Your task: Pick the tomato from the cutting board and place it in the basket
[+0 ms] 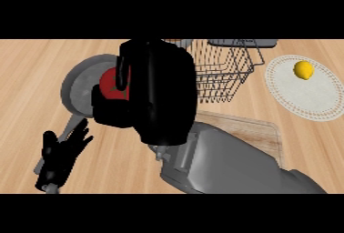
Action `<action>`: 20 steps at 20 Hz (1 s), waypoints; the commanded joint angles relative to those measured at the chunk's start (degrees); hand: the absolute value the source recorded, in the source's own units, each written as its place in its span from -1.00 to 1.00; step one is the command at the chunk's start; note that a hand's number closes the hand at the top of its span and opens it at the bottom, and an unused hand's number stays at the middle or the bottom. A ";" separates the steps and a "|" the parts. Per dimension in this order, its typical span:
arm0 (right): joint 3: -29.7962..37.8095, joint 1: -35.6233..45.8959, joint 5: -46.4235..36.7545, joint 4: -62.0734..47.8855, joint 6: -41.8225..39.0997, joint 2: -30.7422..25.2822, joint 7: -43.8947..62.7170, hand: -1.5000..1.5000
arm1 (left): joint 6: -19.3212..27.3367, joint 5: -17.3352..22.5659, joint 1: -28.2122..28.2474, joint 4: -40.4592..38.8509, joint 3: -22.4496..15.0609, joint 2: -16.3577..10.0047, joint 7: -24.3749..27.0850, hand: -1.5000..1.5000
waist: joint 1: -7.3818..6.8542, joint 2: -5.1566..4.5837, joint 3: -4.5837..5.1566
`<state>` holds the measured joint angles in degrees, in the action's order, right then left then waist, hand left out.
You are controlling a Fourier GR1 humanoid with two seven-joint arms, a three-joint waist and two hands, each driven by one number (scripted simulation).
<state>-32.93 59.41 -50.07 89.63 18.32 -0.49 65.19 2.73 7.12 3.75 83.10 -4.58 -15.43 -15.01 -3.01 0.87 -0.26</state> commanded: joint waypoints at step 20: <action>17.64 14.74 7.22 -31.67 7.05 0.48 -7.20 1.00 | -0.14 -0.85 4.83 -2.58 0.36 1.93 0.94 0.00 | 1.64 -1.25 0.31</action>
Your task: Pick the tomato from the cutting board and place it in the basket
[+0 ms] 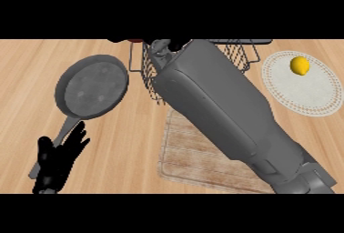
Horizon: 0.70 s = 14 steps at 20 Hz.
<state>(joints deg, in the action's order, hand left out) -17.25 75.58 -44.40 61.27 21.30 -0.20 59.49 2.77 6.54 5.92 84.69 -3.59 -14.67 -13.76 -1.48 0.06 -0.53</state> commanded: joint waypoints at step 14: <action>6.57 -9.49 13.58 -9.15 14.51 0.20 -17.49 1.00 | -0.39 -0.46 -1.61 -4.61 0.52 1.38 -3.34 0.00 | 0.92 -0.28 0.53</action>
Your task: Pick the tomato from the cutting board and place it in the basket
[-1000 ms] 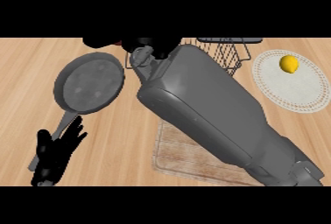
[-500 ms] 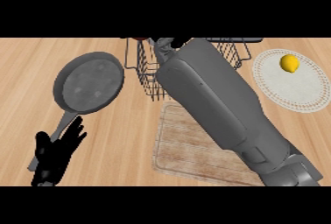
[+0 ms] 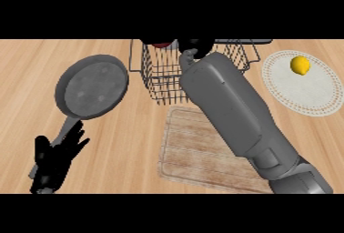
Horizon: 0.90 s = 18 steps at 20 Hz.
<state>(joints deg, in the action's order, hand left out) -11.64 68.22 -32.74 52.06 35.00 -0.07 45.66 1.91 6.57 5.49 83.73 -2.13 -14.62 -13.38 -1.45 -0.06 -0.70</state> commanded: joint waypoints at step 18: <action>0.71 -5.11 -5.77 -3.75 -3.87 -6.59 -5.80 -1.00 | -1.62 -0.40 2.44 -3.63 1.39 0.75 -0.90 0.00 | 1.31 0.05 0.71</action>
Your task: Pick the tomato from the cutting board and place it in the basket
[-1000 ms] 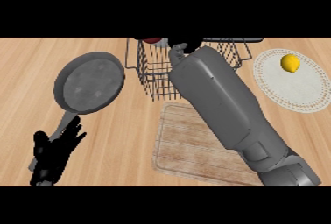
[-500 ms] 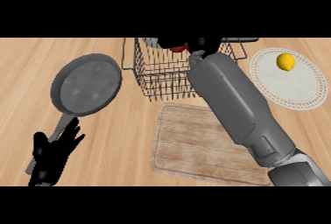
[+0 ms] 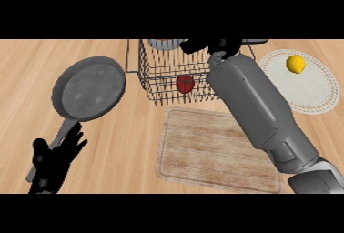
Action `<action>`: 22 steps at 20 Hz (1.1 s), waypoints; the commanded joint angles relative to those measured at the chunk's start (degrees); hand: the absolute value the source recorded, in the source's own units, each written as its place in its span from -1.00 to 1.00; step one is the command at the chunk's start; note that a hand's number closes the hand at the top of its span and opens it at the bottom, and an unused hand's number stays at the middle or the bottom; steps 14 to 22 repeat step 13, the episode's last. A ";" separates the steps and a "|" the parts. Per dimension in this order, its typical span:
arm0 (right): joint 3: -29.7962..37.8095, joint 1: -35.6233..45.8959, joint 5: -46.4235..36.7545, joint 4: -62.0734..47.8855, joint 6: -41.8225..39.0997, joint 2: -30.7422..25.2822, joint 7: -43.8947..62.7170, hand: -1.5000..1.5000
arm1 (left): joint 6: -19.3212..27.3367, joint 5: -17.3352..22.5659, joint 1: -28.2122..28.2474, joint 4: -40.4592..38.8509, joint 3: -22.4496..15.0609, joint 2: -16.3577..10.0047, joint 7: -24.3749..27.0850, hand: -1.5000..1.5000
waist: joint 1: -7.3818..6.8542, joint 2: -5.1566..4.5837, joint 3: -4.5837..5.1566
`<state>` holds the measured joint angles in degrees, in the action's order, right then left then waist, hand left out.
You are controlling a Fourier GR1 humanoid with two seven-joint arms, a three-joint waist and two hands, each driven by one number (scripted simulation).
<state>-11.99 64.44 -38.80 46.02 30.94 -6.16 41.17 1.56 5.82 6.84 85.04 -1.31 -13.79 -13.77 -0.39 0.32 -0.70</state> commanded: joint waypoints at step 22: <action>6.92 -14.99 1.57 26.65 -2.27 -10.39 7.94 -1.00 | -2.09 1.52 2.27 -1.21 2.51 -1.45 -4.33 0.00 | 1.59 0.13 0.70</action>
